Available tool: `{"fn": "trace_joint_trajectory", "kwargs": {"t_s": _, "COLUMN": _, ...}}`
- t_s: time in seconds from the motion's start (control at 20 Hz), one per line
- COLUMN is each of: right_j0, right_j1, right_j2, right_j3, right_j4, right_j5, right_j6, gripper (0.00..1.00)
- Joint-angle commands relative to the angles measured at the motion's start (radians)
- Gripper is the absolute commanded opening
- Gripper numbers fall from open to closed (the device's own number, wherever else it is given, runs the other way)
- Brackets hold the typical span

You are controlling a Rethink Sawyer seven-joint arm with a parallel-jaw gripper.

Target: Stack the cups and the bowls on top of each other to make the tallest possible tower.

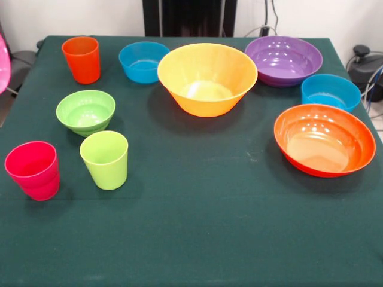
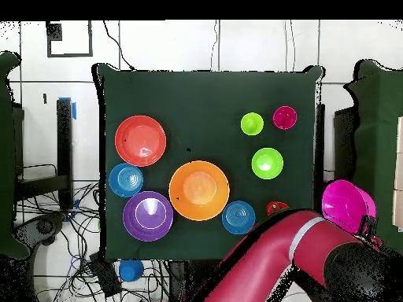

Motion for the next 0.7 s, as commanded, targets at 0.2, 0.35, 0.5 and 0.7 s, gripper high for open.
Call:
{"fn": "trace_joint_trajectory", "kwargs": {"t_s": 0.2, "right_j0": -0.02, "right_j1": 0.117, "right_j2": 0.185, "right_j3": -0.167, "right_j4": 0.04, "right_j5": -0.046, "right_j6": -0.045, "gripper": 0.0}}
{"fn": "trace_joint_trajectory", "kwargs": {"t_s": 0.35, "right_j0": -0.025, "right_j1": 0.136, "right_j2": 0.192, "right_j3": -0.184, "right_j4": 0.047, "right_j5": -0.054, "right_j6": -0.042, "gripper": 0.0}}
{"fn": "trace_joint_trajectory", "kwargs": {"t_s": 0.5, "right_j0": -0.03, "right_j1": 0.155, "right_j2": 0.199, "right_j3": -0.197, "right_j4": 0.058, "right_j5": -0.062, "right_j6": -0.041, "gripper": 0.0}}
{"fn": "trace_joint_trajectory", "kwargs": {"t_s": 0.7, "right_j0": -0.032, "right_j1": 0.168, "right_j2": 0.2, "right_j3": -0.2, "right_j4": 0.07, "right_j5": -0.073, "right_j6": -0.041, "gripper": 0.0}}
